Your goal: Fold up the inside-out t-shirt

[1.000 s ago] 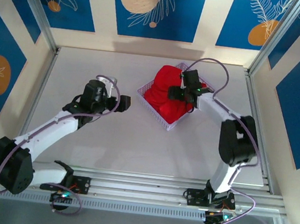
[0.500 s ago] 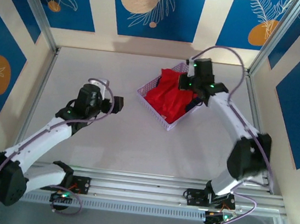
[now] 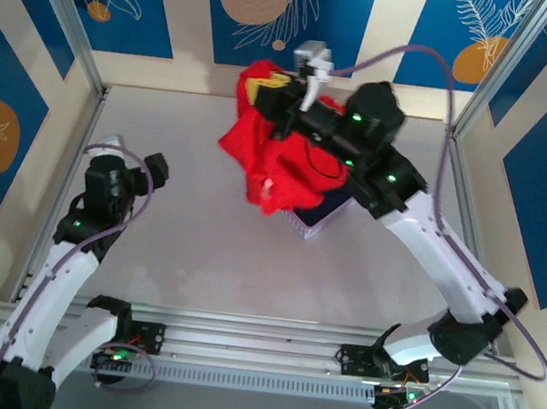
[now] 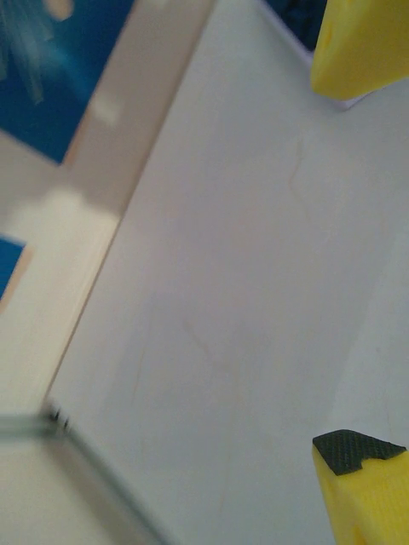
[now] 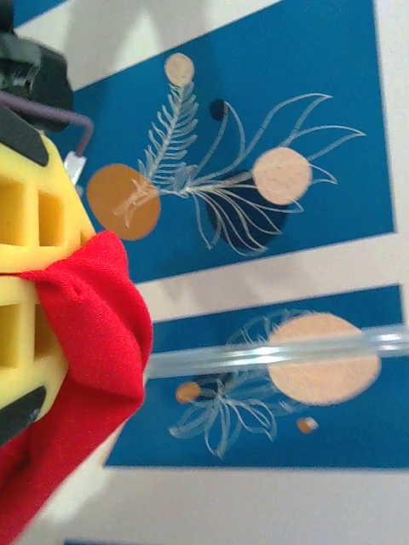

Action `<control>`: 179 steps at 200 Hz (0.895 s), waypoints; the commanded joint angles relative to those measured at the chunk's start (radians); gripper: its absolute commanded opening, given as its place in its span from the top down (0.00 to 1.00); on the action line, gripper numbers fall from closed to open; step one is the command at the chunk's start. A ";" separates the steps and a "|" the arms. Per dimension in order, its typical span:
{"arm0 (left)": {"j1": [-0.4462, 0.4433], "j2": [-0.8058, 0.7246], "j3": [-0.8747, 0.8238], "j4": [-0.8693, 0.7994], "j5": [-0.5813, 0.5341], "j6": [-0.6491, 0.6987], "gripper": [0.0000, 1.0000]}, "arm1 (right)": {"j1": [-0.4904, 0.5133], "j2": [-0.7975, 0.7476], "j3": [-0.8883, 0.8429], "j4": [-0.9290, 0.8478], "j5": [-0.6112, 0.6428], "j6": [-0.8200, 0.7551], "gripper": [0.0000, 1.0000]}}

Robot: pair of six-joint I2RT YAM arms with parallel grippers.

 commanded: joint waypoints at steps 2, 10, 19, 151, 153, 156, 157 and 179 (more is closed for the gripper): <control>0.054 -0.098 0.053 -0.124 -0.082 -0.062 0.00 | 0.022 0.151 0.031 -0.029 -0.051 0.031 1.00; 0.056 -0.129 0.061 -0.140 -0.096 -0.062 0.00 | 0.027 0.203 0.042 -0.034 -0.068 0.055 1.00; 0.056 -0.156 0.066 -0.148 -0.100 -0.058 0.00 | 0.032 0.266 0.065 -0.045 -0.107 0.090 1.00; -0.015 -0.055 -0.171 -0.041 0.293 -0.101 0.00 | -0.169 0.366 -0.157 -0.496 0.164 0.027 0.11; -0.017 -0.055 -0.174 -0.035 0.292 -0.101 0.00 | -0.176 0.373 -0.153 -0.504 0.164 0.036 0.11; -0.018 -0.055 -0.180 -0.028 0.290 -0.103 0.00 | -0.188 0.388 -0.144 -0.516 0.161 0.053 0.11; -0.019 -0.055 -0.182 -0.025 0.289 -0.103 0.00 | -0.188 0.388 -0.144 -0.516 0.161 0.053 0.11; -0.026 -0.054 -0.198 0.008 0.276 -0.106 0.00 | -0.230 0.486 -0.047 -0.507 0.162 0.164 0.12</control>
